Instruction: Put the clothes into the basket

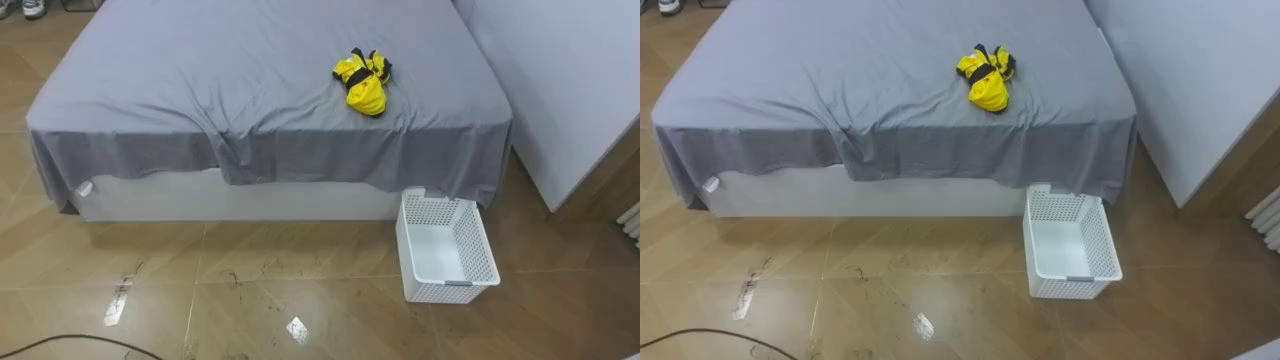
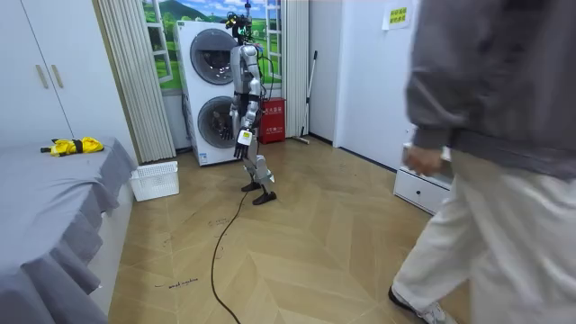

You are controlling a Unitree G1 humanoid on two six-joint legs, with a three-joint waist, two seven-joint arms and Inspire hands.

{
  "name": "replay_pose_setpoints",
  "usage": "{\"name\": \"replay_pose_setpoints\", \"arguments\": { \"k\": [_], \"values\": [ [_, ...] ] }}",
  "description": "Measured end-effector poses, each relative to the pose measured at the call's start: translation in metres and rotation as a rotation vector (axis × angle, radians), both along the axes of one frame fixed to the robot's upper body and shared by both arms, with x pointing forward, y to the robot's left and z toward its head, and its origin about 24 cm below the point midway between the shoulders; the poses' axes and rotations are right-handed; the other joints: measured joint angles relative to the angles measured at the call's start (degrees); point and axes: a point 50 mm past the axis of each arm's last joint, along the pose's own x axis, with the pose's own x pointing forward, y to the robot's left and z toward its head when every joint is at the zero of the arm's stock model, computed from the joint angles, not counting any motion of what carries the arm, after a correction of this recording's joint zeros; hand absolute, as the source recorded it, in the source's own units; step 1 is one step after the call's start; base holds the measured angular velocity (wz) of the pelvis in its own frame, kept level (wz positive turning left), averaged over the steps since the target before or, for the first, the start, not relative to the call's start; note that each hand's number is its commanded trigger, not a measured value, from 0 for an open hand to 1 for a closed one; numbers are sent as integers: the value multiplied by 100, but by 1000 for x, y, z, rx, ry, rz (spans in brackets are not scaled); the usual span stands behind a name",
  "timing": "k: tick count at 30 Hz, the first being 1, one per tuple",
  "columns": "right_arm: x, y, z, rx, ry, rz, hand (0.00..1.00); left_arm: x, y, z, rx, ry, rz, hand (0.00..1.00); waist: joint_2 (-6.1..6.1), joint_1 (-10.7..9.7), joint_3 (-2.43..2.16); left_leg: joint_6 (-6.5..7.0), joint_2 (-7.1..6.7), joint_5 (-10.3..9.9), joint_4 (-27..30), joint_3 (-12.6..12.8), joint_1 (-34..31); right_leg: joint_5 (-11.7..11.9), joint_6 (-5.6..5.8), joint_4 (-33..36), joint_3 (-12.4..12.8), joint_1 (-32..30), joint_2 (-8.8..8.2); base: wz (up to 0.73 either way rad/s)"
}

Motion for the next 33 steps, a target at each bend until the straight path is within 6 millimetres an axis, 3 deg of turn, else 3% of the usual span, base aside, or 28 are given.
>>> {"name": "replay_pose_setpoints", "arguments": {
  "k": [16,22,24,26,29,30,31,32,33],
  "values": [
    [-10,1,-3,75,49,-133,0,-13,2,-2,-48,31,162,0,-70,-14,33,7,-13,-5,-2,-21,-6,-15,21,-24,-53,45,-15,1],
    [-11,0,-3,97,48,-151,0,-15,4,-2,-77,32,208,0,-66,-1,20,6,14,-65,44,2,-11,-48,11,17,-46,16,3,-2],
    [-12,1,-3,102,49,-159,0,-14,5,-2,-86,31,231,0,-43,6,2,-15,70,-175,236,55,-99,-115,-19,142,-48,-60,30,-11],
    [-12,2,-4,114,54,-160,0,-16,7,-2,-89,31,267,0,-45,39,12,-105,198,-432,820,97,-322,-294,-97,355,-54,-149,103,-8],
    [-13,4,-4,122,57,-162,0,-12,11,-1,-95,7,298,0,-117,32,13,-194,325,-523,1684,317,-609,-501,-188,620,-51,-150,130,0],
    [-15,2,-4,118,54,-168,0,-14,11,-1,-109,3,329,0,-102,15,10,-192,408,-518,2241,367,-825,-587,-270,634,-30,-89,163,13],
    [-13,0,-3,112,47,-175,0,-12,11,0,-122,-13,349,0,-101,-4,60,-98,508,-445,3001,348,-1214,-635,-317,658,42,-17,182,13],
    [-15,0,-3,113,52,-182,0,-10,10,0,-130,-22,359,0,-97,11,53,-24,499,-457,3228,312,-1371,-688,-338,718,75,27,157,9],
    [-16,-2,-3,111,56,-202,0,-8,8,0,-145,-36,387,0,-94,12,52,62,337,-514,3067,315,-1621,-760,-335,749,107,61,72,0]
  ]
}}
